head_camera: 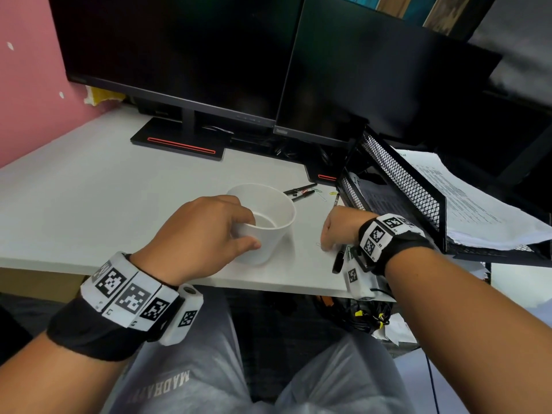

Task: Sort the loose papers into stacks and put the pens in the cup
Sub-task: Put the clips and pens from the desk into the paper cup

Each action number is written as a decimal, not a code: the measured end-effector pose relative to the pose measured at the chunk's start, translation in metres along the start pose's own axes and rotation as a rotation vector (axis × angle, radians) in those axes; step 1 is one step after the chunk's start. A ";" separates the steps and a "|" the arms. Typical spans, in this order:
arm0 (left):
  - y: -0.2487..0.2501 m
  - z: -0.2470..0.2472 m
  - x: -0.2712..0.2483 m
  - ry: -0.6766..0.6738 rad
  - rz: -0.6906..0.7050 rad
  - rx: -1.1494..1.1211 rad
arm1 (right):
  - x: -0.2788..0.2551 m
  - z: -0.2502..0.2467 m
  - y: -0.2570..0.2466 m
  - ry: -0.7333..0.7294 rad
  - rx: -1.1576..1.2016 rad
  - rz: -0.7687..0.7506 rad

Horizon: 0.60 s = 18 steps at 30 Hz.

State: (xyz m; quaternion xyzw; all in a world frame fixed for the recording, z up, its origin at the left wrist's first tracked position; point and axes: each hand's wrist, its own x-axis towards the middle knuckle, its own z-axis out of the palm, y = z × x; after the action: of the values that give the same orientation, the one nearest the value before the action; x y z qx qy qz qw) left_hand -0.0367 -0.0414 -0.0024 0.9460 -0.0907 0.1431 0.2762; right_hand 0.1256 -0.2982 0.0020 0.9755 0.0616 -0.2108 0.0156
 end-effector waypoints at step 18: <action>0.021 0.017 0.001 -0.075 0.040 -0.046 | -0.089 -0.083 -0.038 0.184 0.333 -0.447</action>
State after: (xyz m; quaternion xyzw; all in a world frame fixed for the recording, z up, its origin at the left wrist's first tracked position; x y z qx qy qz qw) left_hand -0.0369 -0.0682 -0.0057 0.9421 -0.1231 0.1109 0.2915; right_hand 0.0743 -0.2662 0.1144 0.9418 0.2408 -0.1270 -0.1972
